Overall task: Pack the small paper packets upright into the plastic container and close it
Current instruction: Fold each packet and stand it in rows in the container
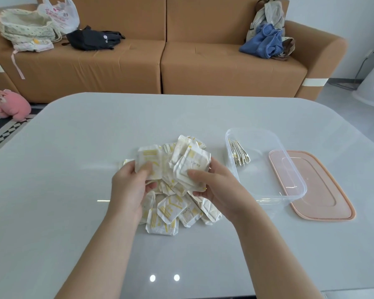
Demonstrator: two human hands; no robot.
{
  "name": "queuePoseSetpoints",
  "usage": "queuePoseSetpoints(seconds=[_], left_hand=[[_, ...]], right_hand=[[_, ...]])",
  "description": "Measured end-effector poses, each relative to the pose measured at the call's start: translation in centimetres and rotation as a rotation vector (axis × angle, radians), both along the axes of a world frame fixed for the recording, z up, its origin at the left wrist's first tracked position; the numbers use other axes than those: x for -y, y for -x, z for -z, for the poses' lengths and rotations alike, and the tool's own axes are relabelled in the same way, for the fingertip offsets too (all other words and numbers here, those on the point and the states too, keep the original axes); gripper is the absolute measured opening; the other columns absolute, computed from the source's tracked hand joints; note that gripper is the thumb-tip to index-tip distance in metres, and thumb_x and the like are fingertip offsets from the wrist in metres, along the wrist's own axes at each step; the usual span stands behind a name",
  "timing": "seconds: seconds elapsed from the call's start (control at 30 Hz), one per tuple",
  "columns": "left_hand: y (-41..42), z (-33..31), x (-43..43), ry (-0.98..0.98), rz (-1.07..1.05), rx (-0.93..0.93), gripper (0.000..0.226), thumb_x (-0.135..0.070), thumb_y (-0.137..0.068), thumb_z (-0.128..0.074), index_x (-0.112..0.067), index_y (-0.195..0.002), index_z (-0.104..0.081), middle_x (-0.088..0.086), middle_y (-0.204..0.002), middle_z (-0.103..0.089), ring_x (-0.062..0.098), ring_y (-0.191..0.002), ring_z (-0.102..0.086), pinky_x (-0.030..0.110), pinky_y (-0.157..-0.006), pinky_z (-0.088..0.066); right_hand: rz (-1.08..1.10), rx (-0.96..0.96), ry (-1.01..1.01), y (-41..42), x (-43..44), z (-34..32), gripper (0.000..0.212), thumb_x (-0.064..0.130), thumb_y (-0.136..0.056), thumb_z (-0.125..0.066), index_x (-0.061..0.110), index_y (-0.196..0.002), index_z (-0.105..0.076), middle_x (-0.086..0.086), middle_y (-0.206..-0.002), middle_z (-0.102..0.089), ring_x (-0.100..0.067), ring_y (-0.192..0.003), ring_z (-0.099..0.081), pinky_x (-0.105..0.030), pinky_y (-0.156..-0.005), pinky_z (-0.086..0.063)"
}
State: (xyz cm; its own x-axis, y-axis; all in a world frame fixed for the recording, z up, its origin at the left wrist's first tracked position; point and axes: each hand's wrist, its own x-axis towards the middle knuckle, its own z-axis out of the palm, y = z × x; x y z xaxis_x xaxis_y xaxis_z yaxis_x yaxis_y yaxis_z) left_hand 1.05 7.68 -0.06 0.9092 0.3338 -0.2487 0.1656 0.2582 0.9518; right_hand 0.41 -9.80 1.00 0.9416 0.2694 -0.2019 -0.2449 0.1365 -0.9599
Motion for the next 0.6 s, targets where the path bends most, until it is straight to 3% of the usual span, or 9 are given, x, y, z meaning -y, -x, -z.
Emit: queuePoseSetpoints(seconds=[0.17, 0.3, 0.4, 0.6], left_hand=[[0.3, -0.2, 1.7, -0.074, 0.133, 0.005, 0.023, -0.016, -0.098, -0.049, -0.008, -0.087, -0.069, 0.010, -0.082, -0.069, 0.016, -0.069, -0.064, 0.029, -0.062, -0.054], [0.7, -0.2, 1.7, -0.199, 0.204, 0.013, 0.039, -0.043, -0.083, -0.062, -0.004, -0.087, -0.066, 0.019, -0.086, -0.068, 0.029, -0.077, -0.065, 0.050, -0.082, -0.054], [0.9, -0.3, 1.7, -0.295, 0.125, 0.047, 0.012, -0.026, -0.085, -0.066, -0.015, -0.082, -0.069, 0.005, -0.079, -0.071, 0.025, -0.076, -0.067, 0.041, -0.074, -0.054], [0.4, -0.6, 0.6, -0.174, -0.087, 0.057, 0.015, -0.019, -0.084, -0.062, -0.007, -0.076, -0.059, 0.008, -0.075, -0.054, 0.020, -0.070, -0.052, 0.036, -0.064, -0.047]], right_hand=[[-0.013, 0.003, 0.171, 0.1, -0.3, 0.4, 0.034, 0.009, -0.089, -0.062, 0.015, -0.121, -0.053, -0.003, -0.103, -0.066, -0.016, -0.083, -0.063, -0.028, -0.067, -0.050], [-0.042, 0.035, 0.261, 0.2, -0.4, 0.6, 0.042, 0.021, -0.078, -0.067, 0.020, -0.118, -0.055, -0.007, -0.108, -0.069, -0.021, -0.089, -0.066, -0.037, -0.074, -0.051], [-0.062, 0.042, 0.276, 0.2, -0.5, 0.7, 0.048, 0.027, -0.070, -0.066, 0.018, -0.117, -0.056, -0.011, -0.110, -0.069, -0.030, -0.098, -0.068, -0.044, -0.079, -0.053], [-0.048, 0.028, 0.226, 0.1, 0.0, 0.5, 0.039, 0.017, -0.080, -0.067, 0.016, -0.118, -0.057, -0.009, -0.110, -0.069, -0.021, -0.089, -0.066, -0.034, -0.071, -0.051]])
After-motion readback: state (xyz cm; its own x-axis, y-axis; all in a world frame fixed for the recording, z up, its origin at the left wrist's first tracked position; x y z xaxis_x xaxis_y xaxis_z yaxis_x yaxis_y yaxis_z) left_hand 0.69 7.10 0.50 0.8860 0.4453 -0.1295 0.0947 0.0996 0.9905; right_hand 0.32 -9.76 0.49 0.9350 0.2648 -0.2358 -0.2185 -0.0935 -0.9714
